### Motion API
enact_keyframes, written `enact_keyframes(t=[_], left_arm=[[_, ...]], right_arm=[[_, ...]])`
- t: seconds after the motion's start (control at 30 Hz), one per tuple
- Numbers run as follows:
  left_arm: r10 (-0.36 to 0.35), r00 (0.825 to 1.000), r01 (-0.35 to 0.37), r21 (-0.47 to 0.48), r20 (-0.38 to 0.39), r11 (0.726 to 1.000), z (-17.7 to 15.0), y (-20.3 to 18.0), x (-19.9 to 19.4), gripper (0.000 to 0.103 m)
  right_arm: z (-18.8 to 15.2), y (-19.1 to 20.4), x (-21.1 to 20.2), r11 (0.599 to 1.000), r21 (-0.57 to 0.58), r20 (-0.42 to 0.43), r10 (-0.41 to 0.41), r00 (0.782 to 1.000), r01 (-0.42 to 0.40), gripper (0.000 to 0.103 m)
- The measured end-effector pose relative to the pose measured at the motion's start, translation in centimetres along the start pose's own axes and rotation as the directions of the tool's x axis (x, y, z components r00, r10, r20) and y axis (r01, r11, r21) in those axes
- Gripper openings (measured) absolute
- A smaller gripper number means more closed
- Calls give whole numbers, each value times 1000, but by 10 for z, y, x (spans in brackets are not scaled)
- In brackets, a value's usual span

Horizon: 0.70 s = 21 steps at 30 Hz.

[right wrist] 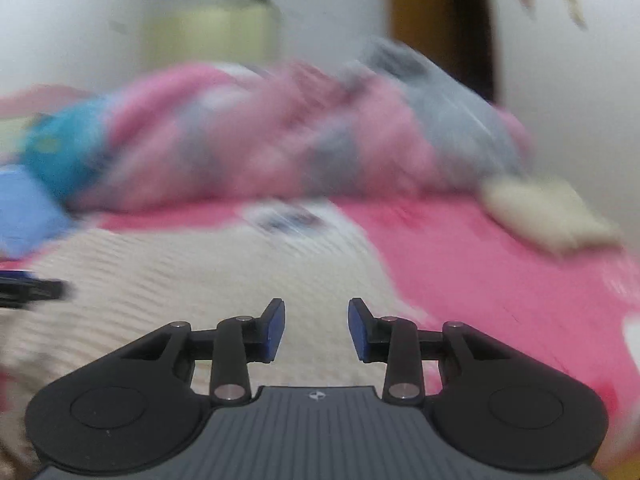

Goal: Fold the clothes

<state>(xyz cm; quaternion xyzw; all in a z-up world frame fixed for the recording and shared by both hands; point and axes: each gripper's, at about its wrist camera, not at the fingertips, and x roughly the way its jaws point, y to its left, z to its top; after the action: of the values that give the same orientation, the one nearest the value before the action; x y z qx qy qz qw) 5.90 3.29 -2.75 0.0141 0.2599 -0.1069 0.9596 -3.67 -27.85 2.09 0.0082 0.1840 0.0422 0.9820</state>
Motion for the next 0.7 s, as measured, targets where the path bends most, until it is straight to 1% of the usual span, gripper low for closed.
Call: enact_keyframes(t=[0.07,0.1,0.17,0.27,0.33,0.37,0.4,0.43,0.5,0.6,0.67,0.7], left_arm=[[59,997,-59,-5,-50,998,-3,4,5,103],[78,993,-80,-18,-84,997,-6,7,9,103],[70,992,-76,-59,-107,995,-10,14,12,103],[83,989,-89,-44,-124,995,-9,13,10,103],[82,987,-89,-44,-135,995,-7,14,11,103],[80,987,-87,-49,-140,995,-6,15,12,103],[79,986,-87,-52,-145,995,-6,16,13,103],[80,986,-88,-51,-149,995,-5,16,13,103],[83,984,-91,-48,-156,995,-4,16,14,103],[91,982,-99,-39,-167,994,-4,15,15,103],[93,981,-100,-35,-170,994,-4,15,15,103],[93,981,-100,-35,-173,994,-3,15,15,103]], right_arm=[[-1,25,0,993,-57,12,101,995,-100,38],[-8,39,3,985,-91,-10,146,989,-146,38],[-31,65,30,966,-149,-144,190,971,-211,40],[-37,86,36,960,-210,-224,138,965,-186,40],[-8,85,25,972,-117,-200,177,964,-203,40],[0,86,18,966,-109,-157,218,963,-236,40],[6,93,14,959,-142,-121,231,965,-247,40],[6,100,14,953,-181,-102,225,969,-241,40],[-3,112,27,937,-219,-136,247,959,-272,40],[-37,120,50,914,-271,-208,250,946,-301,42],[-23,122,46,912,-279,-233,240,942,-301,42],[-21,119,51,916,-270,-232,238,943,-298,42]])
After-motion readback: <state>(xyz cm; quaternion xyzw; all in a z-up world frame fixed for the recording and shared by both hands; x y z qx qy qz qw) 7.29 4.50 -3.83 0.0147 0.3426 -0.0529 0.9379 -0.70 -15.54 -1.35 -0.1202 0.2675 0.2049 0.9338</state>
